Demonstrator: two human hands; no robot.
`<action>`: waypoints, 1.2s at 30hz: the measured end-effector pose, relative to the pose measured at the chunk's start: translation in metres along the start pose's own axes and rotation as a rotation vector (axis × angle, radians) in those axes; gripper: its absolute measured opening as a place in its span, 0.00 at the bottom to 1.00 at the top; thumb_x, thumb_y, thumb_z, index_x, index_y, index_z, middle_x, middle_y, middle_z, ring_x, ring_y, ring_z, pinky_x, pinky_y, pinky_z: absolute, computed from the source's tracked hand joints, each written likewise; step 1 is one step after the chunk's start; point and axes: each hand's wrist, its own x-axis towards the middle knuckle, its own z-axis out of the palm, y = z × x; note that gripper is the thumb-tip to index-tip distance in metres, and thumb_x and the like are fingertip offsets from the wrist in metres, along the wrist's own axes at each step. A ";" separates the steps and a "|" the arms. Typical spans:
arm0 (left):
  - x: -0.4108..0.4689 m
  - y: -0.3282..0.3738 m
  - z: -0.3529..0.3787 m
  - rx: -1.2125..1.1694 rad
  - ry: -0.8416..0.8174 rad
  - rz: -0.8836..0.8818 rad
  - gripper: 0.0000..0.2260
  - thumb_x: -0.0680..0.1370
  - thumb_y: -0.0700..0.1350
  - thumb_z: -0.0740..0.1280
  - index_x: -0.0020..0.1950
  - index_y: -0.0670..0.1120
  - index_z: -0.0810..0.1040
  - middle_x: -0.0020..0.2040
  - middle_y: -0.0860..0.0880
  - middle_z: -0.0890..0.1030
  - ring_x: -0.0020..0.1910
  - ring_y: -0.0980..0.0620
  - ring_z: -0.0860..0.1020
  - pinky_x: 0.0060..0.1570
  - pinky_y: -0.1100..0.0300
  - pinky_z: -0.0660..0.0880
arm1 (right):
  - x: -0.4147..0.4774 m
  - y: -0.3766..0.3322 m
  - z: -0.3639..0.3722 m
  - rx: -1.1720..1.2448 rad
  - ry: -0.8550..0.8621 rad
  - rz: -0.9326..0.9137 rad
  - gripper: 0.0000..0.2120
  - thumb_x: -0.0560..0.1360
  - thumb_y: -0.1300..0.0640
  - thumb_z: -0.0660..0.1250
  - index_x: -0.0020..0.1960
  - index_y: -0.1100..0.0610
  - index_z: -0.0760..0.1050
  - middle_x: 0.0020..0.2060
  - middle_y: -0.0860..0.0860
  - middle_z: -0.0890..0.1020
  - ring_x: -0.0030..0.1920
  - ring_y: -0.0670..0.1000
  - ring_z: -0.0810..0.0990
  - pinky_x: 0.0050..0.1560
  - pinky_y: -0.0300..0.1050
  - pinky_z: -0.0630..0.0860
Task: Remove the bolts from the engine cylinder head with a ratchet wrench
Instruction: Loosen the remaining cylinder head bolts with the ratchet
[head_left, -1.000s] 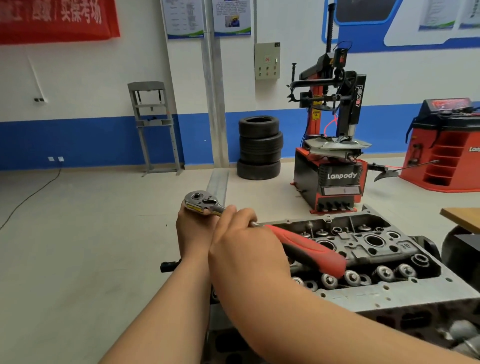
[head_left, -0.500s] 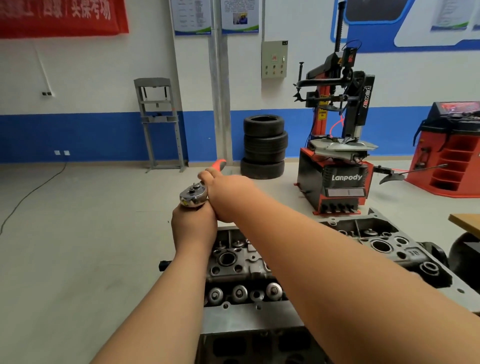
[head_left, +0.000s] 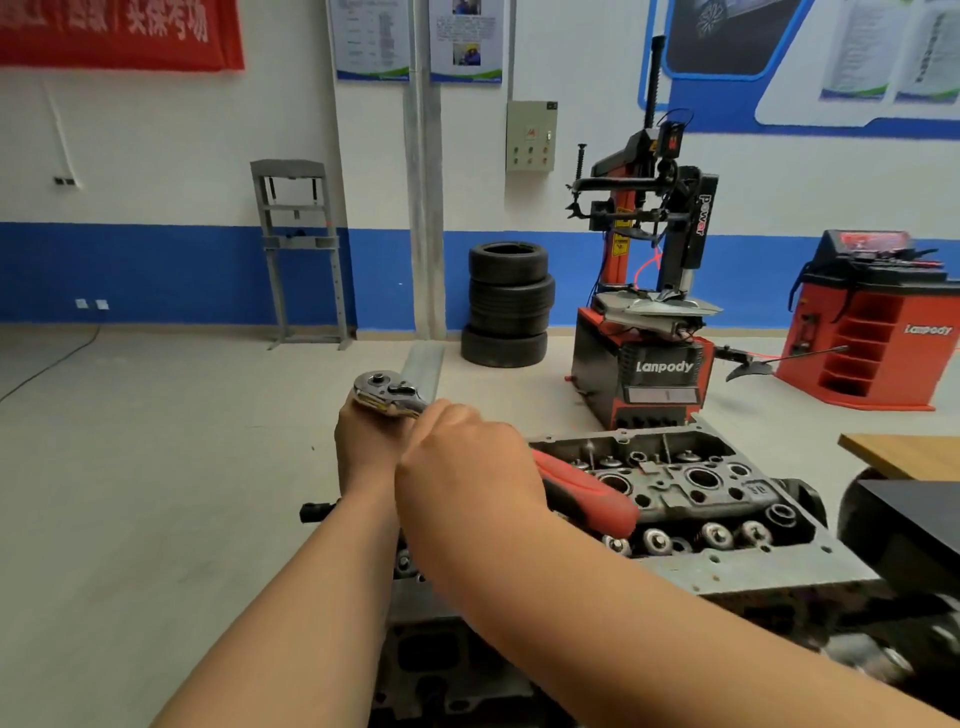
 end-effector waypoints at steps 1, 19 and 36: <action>0.000 0.000 0.000 -0.002 -0.001 0.005 0.10 0.76 0.33 0.66 0.56 0.32 0.75 0.52 0.33 0.80 0.53 0.34 0.79 0.55 0.41 0.76 | 0.001 -0.001 0.003 -0.001 0.002 0.007 0.20 0.77 0.62 0.56 0.67 0.68 0.63 0.54 0.62 0.71 0.43 0.56 0.65 0.28 0.45 0.56; 0.021 -0.009 0.011 0.088 0.188 -0.110 0.05 0.72 0.40 0.63 0.37 0.45 0.76 0.32 0.47 0.77 0.29 0.49 0.72 0.27 0.60 0.62 | 0.118 0.037 0.051 0.359 0.018 0.035 0.27 0.75 0.62 0.63 0.71 0.58 0.58 0.69 0.55 0.63 0.58 0.60 0.75 0.46 0.50 0.73; 0.022 -0.007 0.004 0.269 0.101 -0.041 0.04 0.75 0.38 0.63 0.40 0.42 0.75 0.41 0.41 0.80 0.37 0.43 0.75 0.35 0.58 0.68 | 0.051 0.034 0.029 0.260 0.005 0.175 0.19 0.77 0.62 0.58 0.67 0.61 0.61 0.59 0.59 0.69 0.55 0.60 0.74 0.38 0.50 0.70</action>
